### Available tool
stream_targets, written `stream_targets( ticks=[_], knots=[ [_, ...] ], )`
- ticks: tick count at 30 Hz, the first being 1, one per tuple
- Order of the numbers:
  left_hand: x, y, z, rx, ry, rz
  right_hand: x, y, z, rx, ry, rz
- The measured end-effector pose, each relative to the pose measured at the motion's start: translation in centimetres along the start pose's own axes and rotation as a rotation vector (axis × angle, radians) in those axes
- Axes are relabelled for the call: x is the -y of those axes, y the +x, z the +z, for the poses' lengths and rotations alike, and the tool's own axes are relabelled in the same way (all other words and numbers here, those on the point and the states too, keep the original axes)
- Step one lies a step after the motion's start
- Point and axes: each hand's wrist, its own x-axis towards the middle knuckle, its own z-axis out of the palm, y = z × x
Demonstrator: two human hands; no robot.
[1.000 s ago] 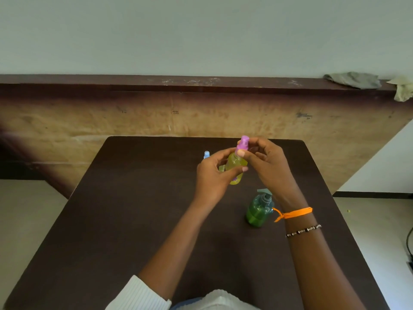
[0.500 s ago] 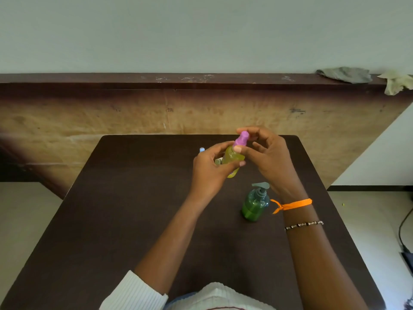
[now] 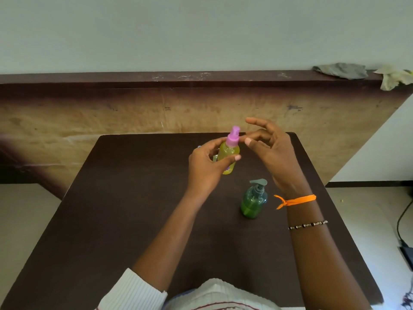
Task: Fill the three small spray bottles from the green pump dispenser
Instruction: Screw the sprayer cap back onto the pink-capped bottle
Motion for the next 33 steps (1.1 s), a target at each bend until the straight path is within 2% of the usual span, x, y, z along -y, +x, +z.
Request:
stream_targets(
  ticks=[2, 7, 14, 17, 19, 25, 30, 33],
  knots=[
    [0.0, 0.0, 0.1, 0.0, -0.006, -0.005, -0.1, 0.0, -0.1, -0.022, 0.011, 0.002],
    [0.1, 0.0, 0.2, 0.004, 0.008, 0.008, -0.4, -0.2, 0.5, 0.125, 0.072, 0.061],
    [0.2, 0.2, -0.4, -0.019, -0.006, -0.014, -0.3, -0.1, 0.4, -0.04, 0.128, 0.014],
    [0.3, 0.2, -0.4, -0.01, -0.001, -0.015, -0.1, -0.2, 1.1, 0.085, 0.168, 0.036],
    [0.4, 0.1, -0.5, -0.008, 0.01, -0.008, -0.1, -0.2, 1.3, 0.112, 0.22, 0.057],
    [0.5, 0.2, -0.6, -0.015, -0.018, -0.021, -0.1, -0.2, 0.6, -0.032, 0.22, 0.051],
    [0.8, 0.3, -0.5, 0.054, 0.006, -0.007, -0.2, -0.4, 0.8, 0.177, 0.106, 0.028],
    [0.8, 0.2, -0.3, 0.074, 0.006, -0.024, -0.3, -0.4, 0.9, 0.176, 0.047, 0.002]
  ],
)
